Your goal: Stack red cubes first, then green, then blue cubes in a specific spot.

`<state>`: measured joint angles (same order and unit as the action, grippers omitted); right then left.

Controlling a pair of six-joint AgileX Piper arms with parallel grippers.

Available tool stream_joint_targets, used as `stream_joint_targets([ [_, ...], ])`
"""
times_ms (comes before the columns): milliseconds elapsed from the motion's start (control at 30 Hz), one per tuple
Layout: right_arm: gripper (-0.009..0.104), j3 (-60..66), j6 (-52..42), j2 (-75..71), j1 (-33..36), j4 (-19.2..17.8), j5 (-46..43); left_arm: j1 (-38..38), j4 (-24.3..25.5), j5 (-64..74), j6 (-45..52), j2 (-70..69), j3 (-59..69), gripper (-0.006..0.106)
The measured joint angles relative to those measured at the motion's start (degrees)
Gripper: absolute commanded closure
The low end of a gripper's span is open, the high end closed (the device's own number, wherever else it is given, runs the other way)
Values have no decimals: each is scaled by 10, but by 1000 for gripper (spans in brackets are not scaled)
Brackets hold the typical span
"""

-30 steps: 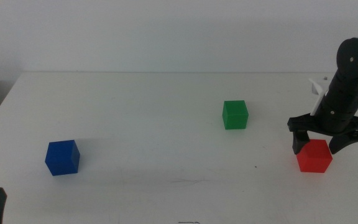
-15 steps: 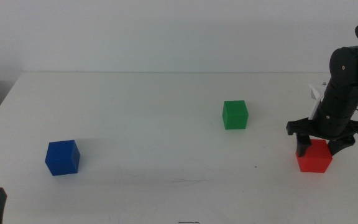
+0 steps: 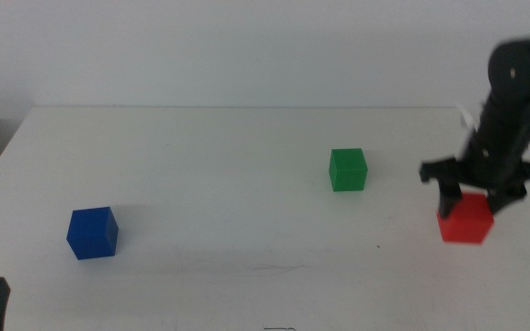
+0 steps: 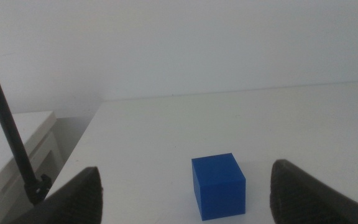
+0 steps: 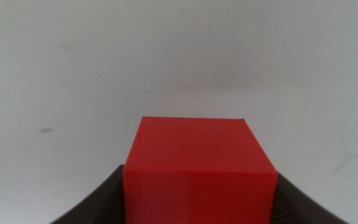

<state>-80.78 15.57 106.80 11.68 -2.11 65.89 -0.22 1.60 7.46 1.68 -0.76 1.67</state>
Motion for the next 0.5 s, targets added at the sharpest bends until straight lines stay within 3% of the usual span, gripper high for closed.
stream_joint_targets([
  [267,96,-79,90,-7,115,-27,39,0,0,0,0,0,0,10],
  [500,96,-172,152,74,204,0,40,0,0,0,0,0,0,10],
])
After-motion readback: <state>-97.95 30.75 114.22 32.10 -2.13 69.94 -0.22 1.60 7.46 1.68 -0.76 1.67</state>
